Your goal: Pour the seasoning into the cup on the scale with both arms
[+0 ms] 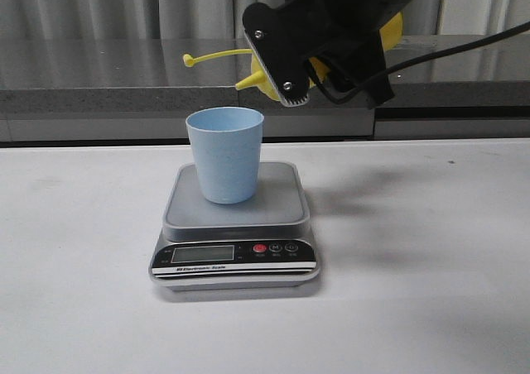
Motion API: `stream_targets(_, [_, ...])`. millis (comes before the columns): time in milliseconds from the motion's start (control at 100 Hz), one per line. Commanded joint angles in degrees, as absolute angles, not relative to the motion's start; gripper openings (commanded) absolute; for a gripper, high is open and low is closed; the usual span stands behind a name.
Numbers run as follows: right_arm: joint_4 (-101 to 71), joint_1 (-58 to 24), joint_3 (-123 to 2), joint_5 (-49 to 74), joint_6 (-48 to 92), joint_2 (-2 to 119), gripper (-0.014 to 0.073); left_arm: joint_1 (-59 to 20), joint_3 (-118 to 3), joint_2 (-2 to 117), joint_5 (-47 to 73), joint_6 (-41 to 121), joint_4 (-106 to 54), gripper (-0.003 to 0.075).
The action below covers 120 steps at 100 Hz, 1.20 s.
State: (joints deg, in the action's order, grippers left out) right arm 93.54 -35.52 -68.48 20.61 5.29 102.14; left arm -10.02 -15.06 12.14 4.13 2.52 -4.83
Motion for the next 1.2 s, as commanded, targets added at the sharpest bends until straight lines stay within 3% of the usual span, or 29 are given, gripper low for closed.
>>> stream_targets(0, [96.1,-35.52,-70.47,22.69,5.67,99.35,0.0214,-9.99,-16.62,12.56,-1.08,2.22,-4.95,-0.0018])
stream_targets(410, [96.1,-35.52,-70.47,22.69,0.31,99.35,0.0214,-9.99,-16.62,12.56,-1.08,2.22,-4.95,-0.0018])
stream_targets(780, [95.08,-35.46,-70.47,22.41,-14.24,99.04,0.0214,-9.99,-16.62,12.56,-1.08,2.22,-4.95,-0.0018])
stream_targets(1190, [66.84,-28.52,-70.42,9.79,-14.48,93.9,0.0214,-9.99,-16.62,12.56,-1.08,2.22,-4.95,-0.0018])
